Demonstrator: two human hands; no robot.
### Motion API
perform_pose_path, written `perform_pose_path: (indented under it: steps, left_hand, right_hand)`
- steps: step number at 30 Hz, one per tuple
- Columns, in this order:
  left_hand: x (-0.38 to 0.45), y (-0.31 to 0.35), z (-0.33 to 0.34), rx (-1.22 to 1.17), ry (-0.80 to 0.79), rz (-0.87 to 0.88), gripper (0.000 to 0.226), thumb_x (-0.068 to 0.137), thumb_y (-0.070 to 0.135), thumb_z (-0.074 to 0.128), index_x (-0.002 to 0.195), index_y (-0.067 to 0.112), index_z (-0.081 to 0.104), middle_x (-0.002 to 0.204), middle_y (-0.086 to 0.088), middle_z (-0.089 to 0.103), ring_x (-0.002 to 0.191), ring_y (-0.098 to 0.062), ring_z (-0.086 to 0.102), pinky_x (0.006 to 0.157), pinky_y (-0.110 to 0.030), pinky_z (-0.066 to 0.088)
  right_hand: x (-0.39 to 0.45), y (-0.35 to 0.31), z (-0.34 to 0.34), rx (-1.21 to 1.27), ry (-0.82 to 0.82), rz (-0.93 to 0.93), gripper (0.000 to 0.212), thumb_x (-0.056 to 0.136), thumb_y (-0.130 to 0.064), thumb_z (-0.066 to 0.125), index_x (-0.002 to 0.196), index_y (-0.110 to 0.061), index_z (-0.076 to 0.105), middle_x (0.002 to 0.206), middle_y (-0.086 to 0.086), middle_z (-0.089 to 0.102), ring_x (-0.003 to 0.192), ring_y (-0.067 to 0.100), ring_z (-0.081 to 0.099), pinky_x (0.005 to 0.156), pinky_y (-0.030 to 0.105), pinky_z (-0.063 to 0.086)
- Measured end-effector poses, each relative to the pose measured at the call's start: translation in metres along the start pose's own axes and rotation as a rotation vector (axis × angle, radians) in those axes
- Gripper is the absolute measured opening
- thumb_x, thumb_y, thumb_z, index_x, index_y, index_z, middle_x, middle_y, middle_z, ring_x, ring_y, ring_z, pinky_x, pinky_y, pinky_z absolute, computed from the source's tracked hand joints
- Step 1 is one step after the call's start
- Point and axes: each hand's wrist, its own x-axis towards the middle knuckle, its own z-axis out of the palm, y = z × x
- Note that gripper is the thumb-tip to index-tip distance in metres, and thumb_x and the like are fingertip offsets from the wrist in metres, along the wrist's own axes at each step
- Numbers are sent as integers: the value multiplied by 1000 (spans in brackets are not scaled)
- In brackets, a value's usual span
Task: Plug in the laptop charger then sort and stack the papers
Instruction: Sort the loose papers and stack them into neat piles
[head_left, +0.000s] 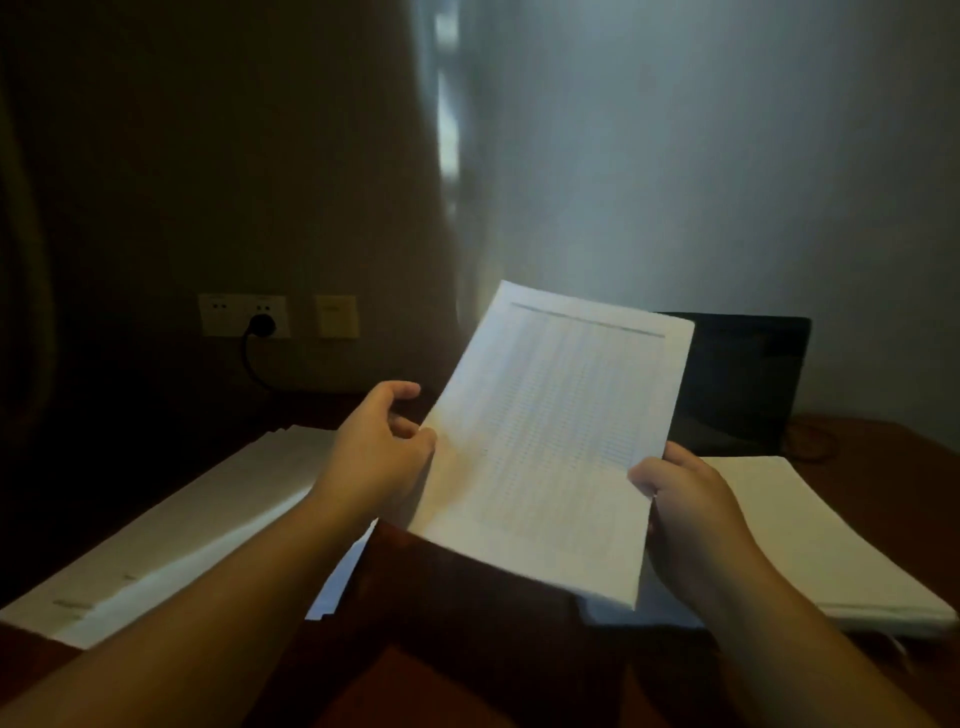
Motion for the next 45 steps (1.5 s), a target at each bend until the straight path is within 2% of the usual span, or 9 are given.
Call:
perform_pose_path:
  steps: [3,12,18,25,29,36,38,42,45]
  left_hand:
    - [-4,5,13,-66,11,-42,50,93,13,66,138,26,48,90,-1,67,82,-15,66,66,-28,54]
    - [-30,26,68,-474,-2,-214,45,95,7,62,134,25,47,121,-2,55,100,-23,63,69,-29,55]
    - [-64,39,103,-422,-246,-201,17,100,23,57,116,29,62,111,3,64,94,-19,68,63,-26,53]
    - [-90,47,126,-355,-362,-162,10,99,24,59,102,29,67,98,1,66,84,-15,68,63,-24,50]
    - [-90,42,132,-293,-336,-162,21,95,17,63,115,22,66,95,1,68,84,-17,69,63,-25,52]
    - [-81,29,139,-213,-325,-163,30,92,19,64,122,20,66,107,-5,67,90,-22,66,66,-30,54]
    - [-78,26,140,-197,-321,-148,31,93,18,64,124,19,66,115,-6,67,91,-20,65,80,-34,59]
    - [-75,24,142,-159,-349,-122,38,94,19,62,132,19,62,124,-3,64,96,-18,65,88,-36,59]
    - [-74,22,143,-129,-351,-107,39,95,19,62,134,19,61,131,-1,62,106,-16,62,93,-36,57]
  right_hand:
    - [2,2,-18,98,86,76,27,92,6,44,99,-13,62,107,9,68,106,36,60,101,60,43]
    - [-10,10,-57,384,314,111,24,95,4,46,97,-16,59,114,14,61,111,36,58,101,51,48]
    - [-26,17,-72,471,389,88,22,96,4,49,100,-18,55,109,13,58,92,30,62,63,34,55]
    - [-32,22,-71,514,392,108,48,95,7,49,133,-22,41,117,18,54,98,36,63,64,37,55]
    - [-30,27,-67,489,398,113,42,96,6,50,124,-23,39,115,16,53,97,36,63,63,36,55]
    - [-24,33,-61,422,373,161,57,97,-3,56,147,-18,32,115,13,54,98,33,65,69,38,58]
    - [-26,31,-60,411,375,167,51,98,-7,57,143,-16,35,108,14,58,92,31,67,75,39,57]
    - [-29,31,-59,360,380,207,18,97,-16,60,94,-1,49,101,21,66,78,25,69,67,33,55]
    - [-32,34,-59,384,403,202,22,96,-22,61,99,0,58,93,19,67,75,25,70,65,31,56]
